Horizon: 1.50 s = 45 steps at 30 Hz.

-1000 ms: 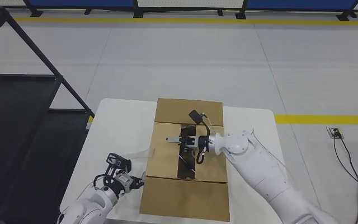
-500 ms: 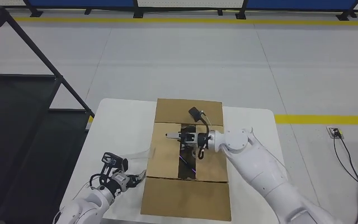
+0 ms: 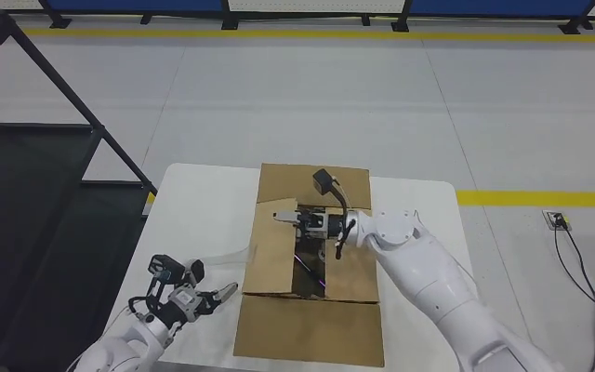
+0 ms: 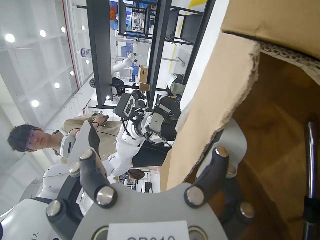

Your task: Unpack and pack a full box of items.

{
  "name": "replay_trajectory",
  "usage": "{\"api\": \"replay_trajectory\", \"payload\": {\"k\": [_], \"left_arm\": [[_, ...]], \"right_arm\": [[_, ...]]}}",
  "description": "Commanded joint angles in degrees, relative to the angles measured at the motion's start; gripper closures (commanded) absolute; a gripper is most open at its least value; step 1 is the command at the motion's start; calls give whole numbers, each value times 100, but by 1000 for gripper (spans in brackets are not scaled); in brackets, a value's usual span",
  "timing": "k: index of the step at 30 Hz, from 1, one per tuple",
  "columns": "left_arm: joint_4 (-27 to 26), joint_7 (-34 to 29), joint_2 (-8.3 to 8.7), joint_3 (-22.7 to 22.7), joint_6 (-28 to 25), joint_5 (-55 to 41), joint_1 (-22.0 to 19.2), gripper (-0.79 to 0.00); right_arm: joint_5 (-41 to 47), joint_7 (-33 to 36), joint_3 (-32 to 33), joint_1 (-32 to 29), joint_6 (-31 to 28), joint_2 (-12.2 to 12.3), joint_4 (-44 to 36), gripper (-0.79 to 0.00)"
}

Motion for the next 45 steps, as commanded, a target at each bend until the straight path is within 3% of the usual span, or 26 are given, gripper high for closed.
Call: {"api": "replay_trajectory", "payload": {"k": [1, 6, 10, 19, 27, 45], "left_arm": [[-89, 75, 11, -53, -182, 25, 86, -785], [-312, 172, 36, -90, -752, -53, 289, -785], [-422, 120, 49, -132, -872, -158, 311, -785], [-513, 66, 17, 272, -595, 153, 90, -785], [-446, 168, -52, 613, 123, 221, -183, -785], [-599, 536, -55, 89, 465, -96, 112, -785]], "right_arm": [[31, -4, 4, 9, -38, -25, -25, -785], [114, -94, 26, 28, -169, -89, -83, -785], [214, -190, 63, 14, -343, -138, -159, -785], [226, -424, 37, 2, -572, -263, -263, -785], [180, -527, 2, -23, -943, -369, -337, -785], [285, 347, 233, -62, -1505, -364, -325, -785]]}}
